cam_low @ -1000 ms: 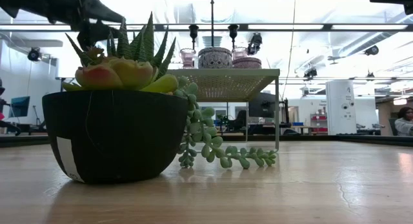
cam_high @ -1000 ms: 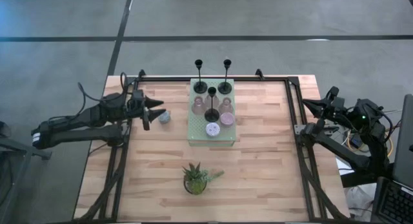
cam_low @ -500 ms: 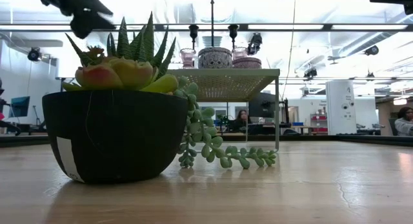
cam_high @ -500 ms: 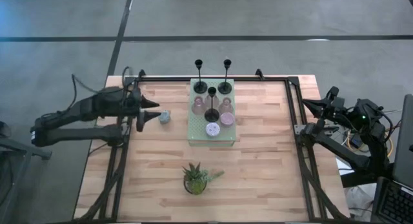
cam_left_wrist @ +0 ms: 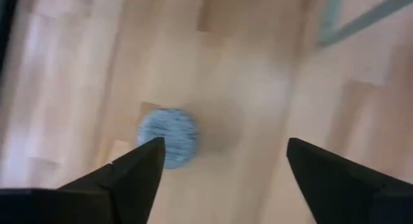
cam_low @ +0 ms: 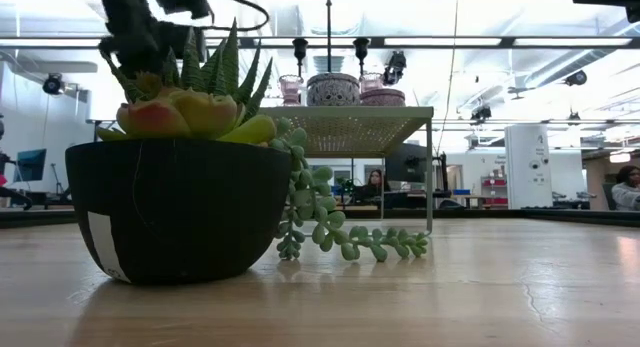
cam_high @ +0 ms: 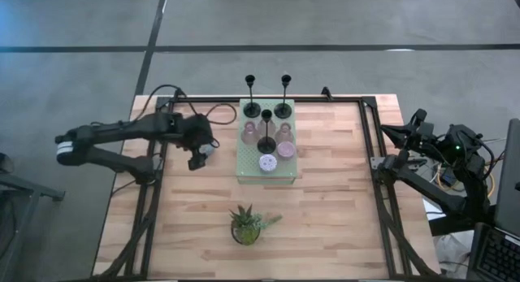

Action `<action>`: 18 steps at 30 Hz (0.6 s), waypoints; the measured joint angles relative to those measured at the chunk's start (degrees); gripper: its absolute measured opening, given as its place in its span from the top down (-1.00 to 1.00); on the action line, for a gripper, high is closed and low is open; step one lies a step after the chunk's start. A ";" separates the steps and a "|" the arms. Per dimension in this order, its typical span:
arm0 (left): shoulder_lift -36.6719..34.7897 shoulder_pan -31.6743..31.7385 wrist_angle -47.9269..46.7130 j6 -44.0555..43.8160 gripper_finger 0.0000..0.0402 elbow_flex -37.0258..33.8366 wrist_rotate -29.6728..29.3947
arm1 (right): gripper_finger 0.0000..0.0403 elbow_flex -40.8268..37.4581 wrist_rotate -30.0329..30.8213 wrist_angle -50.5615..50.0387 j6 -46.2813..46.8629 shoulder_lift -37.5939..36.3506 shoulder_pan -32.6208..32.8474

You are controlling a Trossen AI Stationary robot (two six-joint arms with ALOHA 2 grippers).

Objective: Pick & Place candle stick holders
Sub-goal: Put the blue scented candle on the shelf

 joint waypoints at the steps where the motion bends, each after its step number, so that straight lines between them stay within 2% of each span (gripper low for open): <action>1: 0.70 0.06 0.13 0.84 -0.65 0.19 -1.56 | 0.96 0.00 0.00 0.00 -0.01 0.00 0.01; 4: 1.61 0.40 0.20 3.26 -0.71 0.66 -7.06 | 0.96 0.00 -0.01 0.00 -0.01 0.00 0.00; 6: 2.59 0.77 0.07 4.15 -0.72 0.64 -8.50 | 0.96 0.00 0.00 0.02 -0.01 0.00 -0.01; 14: 4.92 4.65 0.22 4.36 -0.70 -0.43 -8.07 | 0.96 0.00 0.00 0.00 -0.01 0.00 0.01; 18: 6.72 8.43 1.33 1.52 -0.70 -2.18 -5.28 | 0.96 0.00 0.00 0.01 0.00 0.00 -0.01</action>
